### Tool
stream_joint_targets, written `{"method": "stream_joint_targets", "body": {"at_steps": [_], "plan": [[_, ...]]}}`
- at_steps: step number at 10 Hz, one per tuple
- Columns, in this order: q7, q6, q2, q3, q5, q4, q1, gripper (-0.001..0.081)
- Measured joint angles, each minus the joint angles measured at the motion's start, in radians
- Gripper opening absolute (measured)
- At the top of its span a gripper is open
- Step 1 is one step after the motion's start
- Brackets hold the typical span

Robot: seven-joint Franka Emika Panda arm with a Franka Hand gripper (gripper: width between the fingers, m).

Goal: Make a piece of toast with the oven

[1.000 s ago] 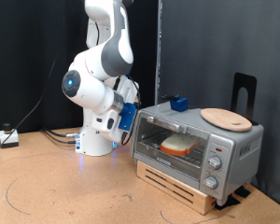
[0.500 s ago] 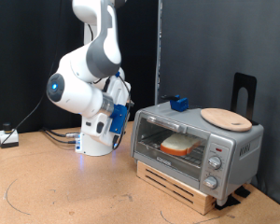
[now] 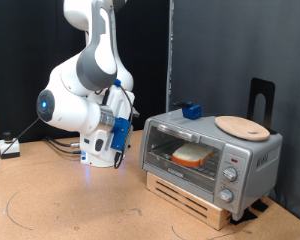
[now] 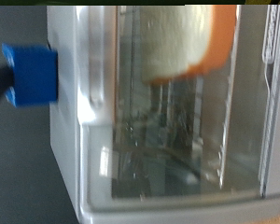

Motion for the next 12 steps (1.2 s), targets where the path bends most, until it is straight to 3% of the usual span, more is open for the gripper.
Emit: {"method": "stream_joint_targets", "body": {"at_steps": [4, 7, 9, 12], "plan": [[0.101, 0.003, 0.131, 0.033, 0.028, 0.121, 0.046, 0.0807], [0.186, 0.098, 0.217, 0.037, 0.066, 0.182, 0.084, 0.0807], [0.188, 0.049, 0.225, 0.036, 0.057, 0.193, 0.083, 0.0807], [0.201, 0.016, 0.347, 0.036, 0.026, 0.313, 0.099, 0.0807]]}}
